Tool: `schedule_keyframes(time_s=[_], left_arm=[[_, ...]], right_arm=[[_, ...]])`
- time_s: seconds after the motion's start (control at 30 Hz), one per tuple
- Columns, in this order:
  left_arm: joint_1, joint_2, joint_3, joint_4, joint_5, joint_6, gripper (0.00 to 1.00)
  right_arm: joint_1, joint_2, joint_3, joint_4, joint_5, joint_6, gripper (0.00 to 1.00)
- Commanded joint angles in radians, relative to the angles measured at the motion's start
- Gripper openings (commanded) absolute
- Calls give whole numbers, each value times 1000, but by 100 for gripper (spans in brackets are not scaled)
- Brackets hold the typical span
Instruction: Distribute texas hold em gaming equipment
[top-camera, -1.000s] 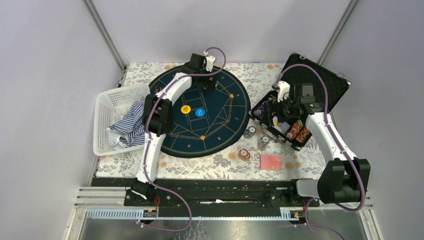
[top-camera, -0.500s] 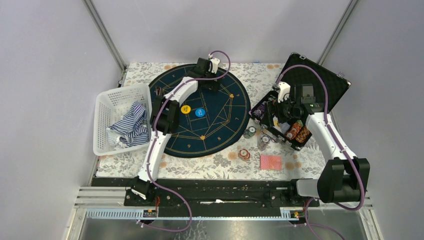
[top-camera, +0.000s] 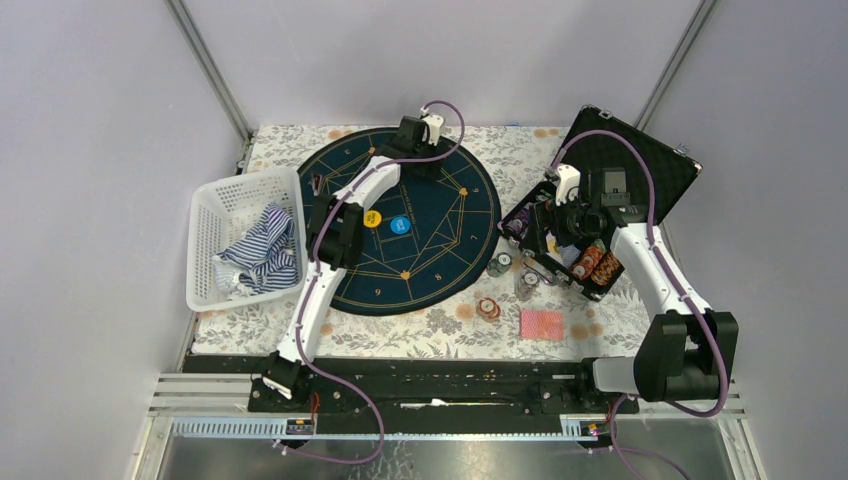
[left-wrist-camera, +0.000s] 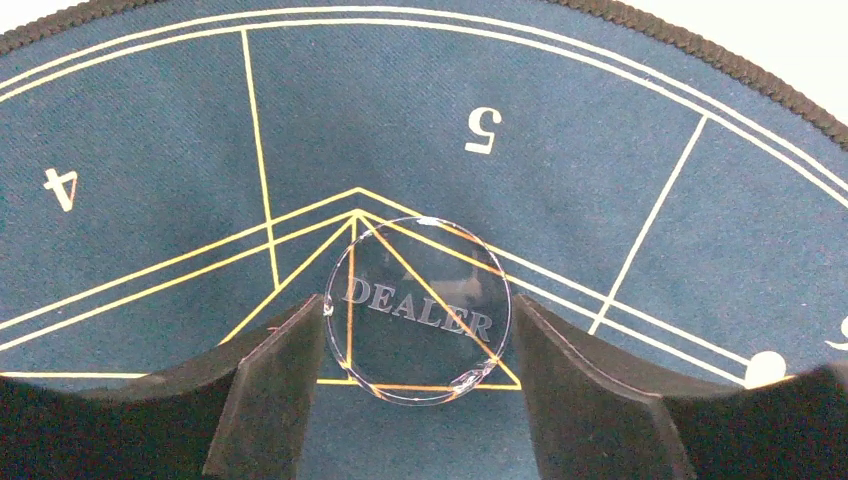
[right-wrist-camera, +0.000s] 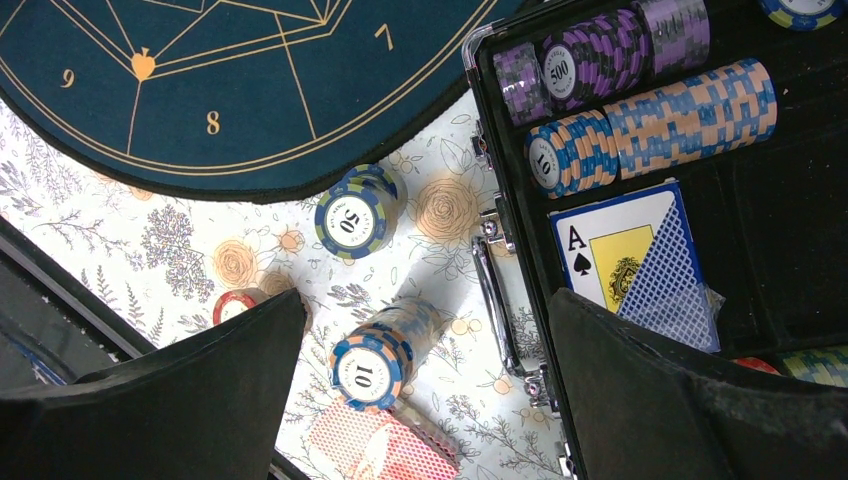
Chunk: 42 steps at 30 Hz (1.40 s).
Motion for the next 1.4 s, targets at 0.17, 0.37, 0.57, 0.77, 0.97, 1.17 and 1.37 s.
schedule_keyframes(time_s=[0.17, 0.37, 0.57, 0.77, 0.97, 1.17, 1.37], left_arm=[[44, -65, -42, 42, -22, -31, 60], [29, -105, -110, 36, 68, -1, 56], [-4, -117, -141, 35, 73, 22, 56], [-10, -74, -94, 33, 16, 21, 57], [-9, -67, -56, 8, 23, 25, 94], [-7, -241, -75, -67, 104, 10, 99], [2, -516, -261, -188, 154, 110, 99]], right_arm=[[-7, 16, 5, 4, -16, -11, 100], [-7, 13, 5, 4, -18, -11, 100], [-7, 11, 5, 2, -24, -11, 100], [-8, 13, 3, 3, -21, -12, 100], [-8, 19, 7, 1, -19, -13, 100], [-9, 14, 9, -2, -36, -11, 100], [-8, -17, 3, -2, -49, -9, 100]])
